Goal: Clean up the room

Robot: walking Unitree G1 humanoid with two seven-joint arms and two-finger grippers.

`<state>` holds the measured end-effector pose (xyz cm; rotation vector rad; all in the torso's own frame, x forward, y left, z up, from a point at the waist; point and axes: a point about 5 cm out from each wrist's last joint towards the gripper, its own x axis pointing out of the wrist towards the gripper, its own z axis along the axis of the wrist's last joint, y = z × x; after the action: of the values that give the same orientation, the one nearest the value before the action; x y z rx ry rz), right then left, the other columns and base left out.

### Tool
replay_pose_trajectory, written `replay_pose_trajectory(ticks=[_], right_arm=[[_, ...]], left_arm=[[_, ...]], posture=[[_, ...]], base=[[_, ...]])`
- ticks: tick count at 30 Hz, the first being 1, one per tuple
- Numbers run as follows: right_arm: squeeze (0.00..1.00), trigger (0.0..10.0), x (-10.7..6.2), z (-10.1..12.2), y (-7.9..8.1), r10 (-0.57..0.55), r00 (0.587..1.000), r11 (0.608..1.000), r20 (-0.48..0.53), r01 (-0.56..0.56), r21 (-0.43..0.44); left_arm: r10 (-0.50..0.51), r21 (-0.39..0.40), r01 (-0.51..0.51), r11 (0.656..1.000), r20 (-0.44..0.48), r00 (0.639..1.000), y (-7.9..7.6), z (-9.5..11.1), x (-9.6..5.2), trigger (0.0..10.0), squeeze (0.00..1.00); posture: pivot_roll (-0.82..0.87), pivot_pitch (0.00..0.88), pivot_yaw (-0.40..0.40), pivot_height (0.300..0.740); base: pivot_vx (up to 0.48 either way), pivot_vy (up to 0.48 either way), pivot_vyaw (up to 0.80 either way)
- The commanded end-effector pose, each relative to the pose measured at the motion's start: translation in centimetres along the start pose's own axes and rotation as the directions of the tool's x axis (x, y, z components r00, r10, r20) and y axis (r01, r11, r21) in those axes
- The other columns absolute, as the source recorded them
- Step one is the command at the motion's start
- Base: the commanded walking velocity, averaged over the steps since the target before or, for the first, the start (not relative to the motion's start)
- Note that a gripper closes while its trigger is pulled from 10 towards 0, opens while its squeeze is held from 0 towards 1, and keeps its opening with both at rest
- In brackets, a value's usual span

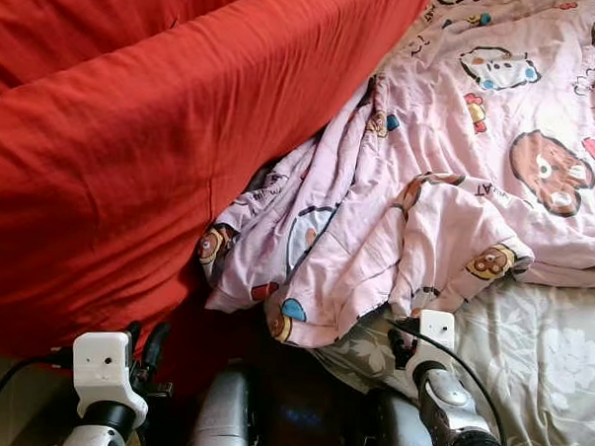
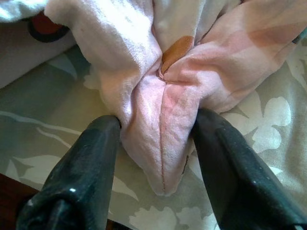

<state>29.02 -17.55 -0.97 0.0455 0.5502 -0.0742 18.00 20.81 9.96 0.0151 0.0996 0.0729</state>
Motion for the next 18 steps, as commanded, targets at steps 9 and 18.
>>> replay_pose_trajectory(ticks=[9,18], right_arm=[[0.00,0.0,-0.49,-2.03,-0.21,-0.009,0.996,1.000,-0.084,0.007,-0.026],[0.00,0.0,-0.48,-2.11,-0.17,-0.006,0.995,0.999,-0.098,0.002,-0.041]], left_arm=[[-0.001,-0.021,0.000,1.000,-0.046,0.999,-0.04,-0.57,-0.80,10.0,0.00],[-0.004,-0.032,0.002,0.999,-0.056,0.998,-0.29,-0.85,-0.87,10.0,0.00]], posture=[[0.25,0.323,0.017,0.642],[0.25,0.322,0.010,0.642]], base=[[0.000,0.000,0.00],[0.000,0.000,0.00]])
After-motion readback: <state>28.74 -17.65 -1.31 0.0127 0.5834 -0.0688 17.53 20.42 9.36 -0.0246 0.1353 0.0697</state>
